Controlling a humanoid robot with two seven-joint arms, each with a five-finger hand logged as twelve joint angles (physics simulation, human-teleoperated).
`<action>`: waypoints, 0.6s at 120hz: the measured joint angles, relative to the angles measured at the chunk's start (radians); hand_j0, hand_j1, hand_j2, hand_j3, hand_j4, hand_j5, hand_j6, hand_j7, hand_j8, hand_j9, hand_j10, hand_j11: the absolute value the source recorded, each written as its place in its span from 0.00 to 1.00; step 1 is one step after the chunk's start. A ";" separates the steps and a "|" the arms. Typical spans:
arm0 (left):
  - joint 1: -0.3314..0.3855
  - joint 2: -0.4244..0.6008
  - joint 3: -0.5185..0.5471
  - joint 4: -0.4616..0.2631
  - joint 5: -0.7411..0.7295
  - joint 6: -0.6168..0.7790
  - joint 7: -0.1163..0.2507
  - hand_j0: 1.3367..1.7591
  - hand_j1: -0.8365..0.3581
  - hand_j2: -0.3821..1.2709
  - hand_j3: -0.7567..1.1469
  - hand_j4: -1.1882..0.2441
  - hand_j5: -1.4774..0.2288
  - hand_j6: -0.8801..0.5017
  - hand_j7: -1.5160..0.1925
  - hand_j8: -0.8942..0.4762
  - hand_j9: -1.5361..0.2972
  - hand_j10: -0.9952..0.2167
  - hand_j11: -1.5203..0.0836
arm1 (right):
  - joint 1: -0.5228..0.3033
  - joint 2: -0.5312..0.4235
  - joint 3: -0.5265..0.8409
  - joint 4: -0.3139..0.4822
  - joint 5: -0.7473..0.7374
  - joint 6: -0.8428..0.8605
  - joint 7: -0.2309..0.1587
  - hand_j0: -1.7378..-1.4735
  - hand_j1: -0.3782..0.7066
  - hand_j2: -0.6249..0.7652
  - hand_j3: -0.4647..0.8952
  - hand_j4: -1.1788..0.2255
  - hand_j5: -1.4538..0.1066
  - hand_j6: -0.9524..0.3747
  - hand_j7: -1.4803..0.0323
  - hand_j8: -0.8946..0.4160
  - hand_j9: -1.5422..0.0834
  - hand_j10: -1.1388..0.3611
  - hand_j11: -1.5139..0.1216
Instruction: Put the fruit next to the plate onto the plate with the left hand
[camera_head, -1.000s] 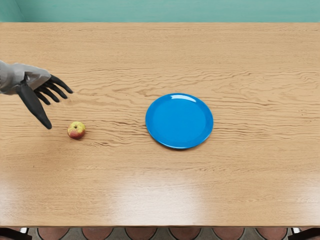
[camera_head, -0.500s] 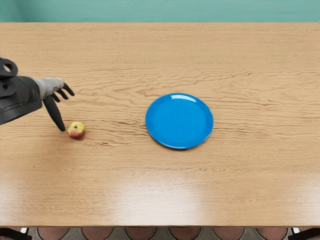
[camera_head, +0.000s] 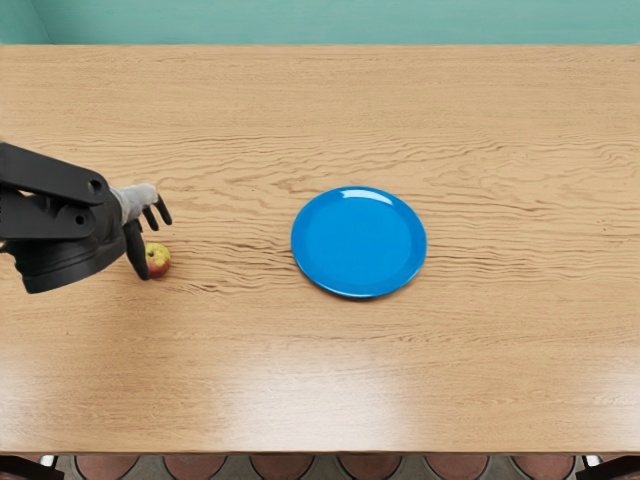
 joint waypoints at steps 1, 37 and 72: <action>0.000 0.000 0.000 0.000 -0.001 0.000 0.000 0.76 0.60 0.28 0.40 0.56 0.57 0.35 0.59 0.37 0.56 0.50 0.63 | 0.000 0.000 0.000 0.000 0.000 0.000 0.000 0.30 0.07 0.44 0.34 0.81 0.90 0.69 0.95 0.65 0.92 0.73 0.90; 0.033 -0.052 0.019 0.010 -0.024 0.104 0.001 0.76 0.57 0.28 0.40 0.54 0.55 0.33 0.57 0.35 0.54 0.48 0.61 | 0.000 0.000 0.000 0.000 0.000 0.000 0.000 0.30 0.07 0.44 0.34 0.81 0.90 0.69 0.95 0.65 0.92 0.73 0.90; 0.060 -0.079 0.024 0.017 -0.026 0.146 0.003 0.76 0.57 0.28 0.40 0.53 0.54 0.33 0.57 0.34 0.54 0.47 0.61 | 0.000 0.000 0.000 0.000 0.000 0.000 0.000 0.30 0.07 0.44 0.34 0.81 0.90 0.69 0.95 0.65 0.92 0.73 0.90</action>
